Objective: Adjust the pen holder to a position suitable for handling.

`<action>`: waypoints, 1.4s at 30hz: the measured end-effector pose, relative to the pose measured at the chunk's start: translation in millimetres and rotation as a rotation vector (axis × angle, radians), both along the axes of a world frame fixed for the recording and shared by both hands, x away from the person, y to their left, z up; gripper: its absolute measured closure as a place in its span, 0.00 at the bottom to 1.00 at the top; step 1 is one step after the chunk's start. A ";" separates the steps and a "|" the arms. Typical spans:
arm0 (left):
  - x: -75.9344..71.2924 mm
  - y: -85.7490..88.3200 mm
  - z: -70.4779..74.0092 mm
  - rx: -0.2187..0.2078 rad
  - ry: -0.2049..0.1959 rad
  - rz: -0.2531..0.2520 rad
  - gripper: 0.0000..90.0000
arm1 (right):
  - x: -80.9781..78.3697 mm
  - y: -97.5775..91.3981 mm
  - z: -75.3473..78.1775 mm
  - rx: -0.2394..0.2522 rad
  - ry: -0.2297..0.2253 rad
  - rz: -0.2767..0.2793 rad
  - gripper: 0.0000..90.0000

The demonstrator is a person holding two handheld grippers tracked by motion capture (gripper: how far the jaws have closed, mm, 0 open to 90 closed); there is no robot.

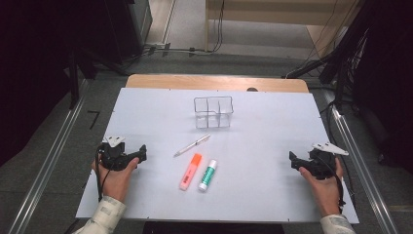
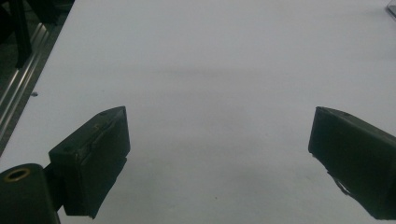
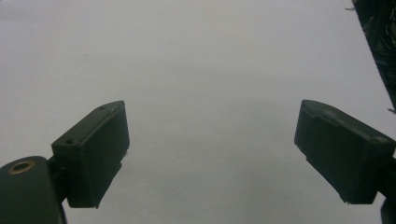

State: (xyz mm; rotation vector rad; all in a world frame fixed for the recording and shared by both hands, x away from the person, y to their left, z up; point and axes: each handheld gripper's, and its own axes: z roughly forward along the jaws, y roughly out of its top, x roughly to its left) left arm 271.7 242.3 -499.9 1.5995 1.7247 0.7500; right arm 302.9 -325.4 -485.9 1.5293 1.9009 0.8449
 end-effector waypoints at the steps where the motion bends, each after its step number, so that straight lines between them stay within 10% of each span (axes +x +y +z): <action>1: 1.1 -1.0 0.4 0.002 0.000 0.001 0.06 | 0.3 3.1 1.2 0.005 0.001 0.007 0.10; 10: 15.6 -17.8 5.5 0.042 -0.012 -0.024 0.10 | 18.8 34.9 6.0 -0.004 -0.017 0.089 0.13; 18: 42.9 -34.2 13.8 0.026 -0.043 -0.038 0.36 | 43.8 63.8 10.8 -0.009 -0.012 0.131 0.25; 27: 85.2 -71.6 35.3 0.052 -0.061 -0.121 0.80 | 84.8 105.6 15.5 0.035 -0.022 0.150 0.51; 33: 113.5 -92.6 37.2 0.039 -0.033 -0.135 0.91 | 114.2 130.6 15.4 0.151 0.030 0.230 0.96; 42: 139.4 -122.6 37.2 -0.015 -0.015 -0.184 1.00 | 141.6 160.1 11.1 0.170 0.052 0.245 0.97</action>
